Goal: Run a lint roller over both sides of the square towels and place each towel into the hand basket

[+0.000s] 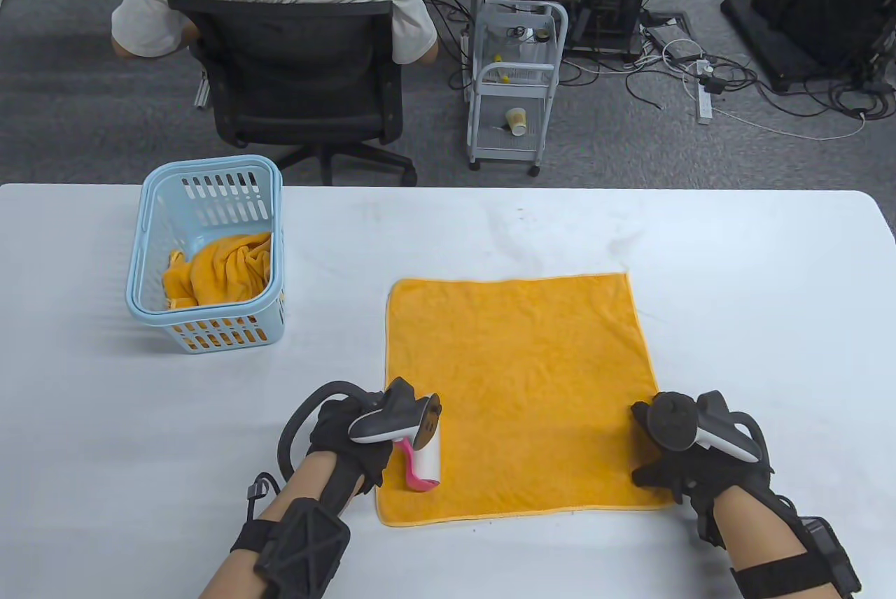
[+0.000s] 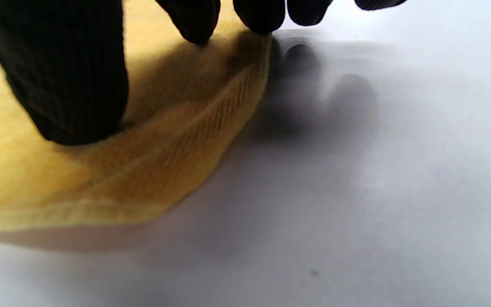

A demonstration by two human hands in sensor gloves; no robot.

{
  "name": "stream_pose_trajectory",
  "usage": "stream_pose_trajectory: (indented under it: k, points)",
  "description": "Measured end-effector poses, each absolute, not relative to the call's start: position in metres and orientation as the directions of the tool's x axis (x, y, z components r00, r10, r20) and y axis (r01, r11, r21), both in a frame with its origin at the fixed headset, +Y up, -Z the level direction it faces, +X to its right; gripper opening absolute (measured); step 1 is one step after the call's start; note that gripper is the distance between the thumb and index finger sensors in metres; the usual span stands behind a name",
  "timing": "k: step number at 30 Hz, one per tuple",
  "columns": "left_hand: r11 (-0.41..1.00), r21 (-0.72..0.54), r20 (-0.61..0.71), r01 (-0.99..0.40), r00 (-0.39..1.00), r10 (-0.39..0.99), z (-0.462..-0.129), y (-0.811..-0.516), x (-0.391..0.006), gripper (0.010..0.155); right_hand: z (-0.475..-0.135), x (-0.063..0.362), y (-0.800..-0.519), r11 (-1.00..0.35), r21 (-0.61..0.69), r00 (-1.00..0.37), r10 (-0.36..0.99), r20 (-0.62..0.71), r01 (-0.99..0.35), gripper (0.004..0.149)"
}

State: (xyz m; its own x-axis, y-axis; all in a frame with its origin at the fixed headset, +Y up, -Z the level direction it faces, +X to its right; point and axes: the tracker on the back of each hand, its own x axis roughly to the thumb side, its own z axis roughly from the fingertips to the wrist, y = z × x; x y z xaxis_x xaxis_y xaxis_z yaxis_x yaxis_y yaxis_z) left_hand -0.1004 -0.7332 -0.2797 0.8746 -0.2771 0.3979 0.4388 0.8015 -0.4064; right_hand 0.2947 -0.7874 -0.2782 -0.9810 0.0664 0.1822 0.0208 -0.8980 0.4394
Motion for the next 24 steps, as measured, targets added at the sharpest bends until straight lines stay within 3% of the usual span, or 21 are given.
stream_pose_trajectory:
  k: [5, 10, 14, 19, 24]
  points:
    - [0.910, -0.391, 0.442, 0.141, 0.896, 0.051, -0.295, -0.737, -0.047, 0.065, -0.278, 0.295, -0.788, -0.897, 0.442, -0.981, 0.073, 0.179, 0.014, 0.097]
    - [0.922, -0.366, 0.497, 0.130, 0.865, 0.075, -0.306, -0.758, 0.001, 0.064, -0.278, 0.297, -0.788, -0.894, 0.448, -0.982, 0.084, 0.170, 0.001, 0.097]
    - [0.918, -0.339, 0.478, 0.206, 0.878, -0.021, -0.316, -0.767, -0.006, 0.062, -0.278, 0.297, -0.788, -0.894, 0.448, -0.982, 0.087, 0.169, -0.002, 0.098]
    - [0.839, -0.227, 0.398, 0.495, 0.833, -0.384, -0.323, -0.761, -0.054, 0.053, -0.279, 0.297, -0.788, -0.892, 0.452, -0.981, 0.089, 0.170, -0.003, 0.098]
    - [0.766, -0.217, 0.314, 0.605, 0.786, -0.532, -0.328, -0.746, -0.089, 0.050, -0.279, 0.297, -0.788, -0.892, 0.452, -0.981, 0.085, 0.172, 0.002, 0.098]
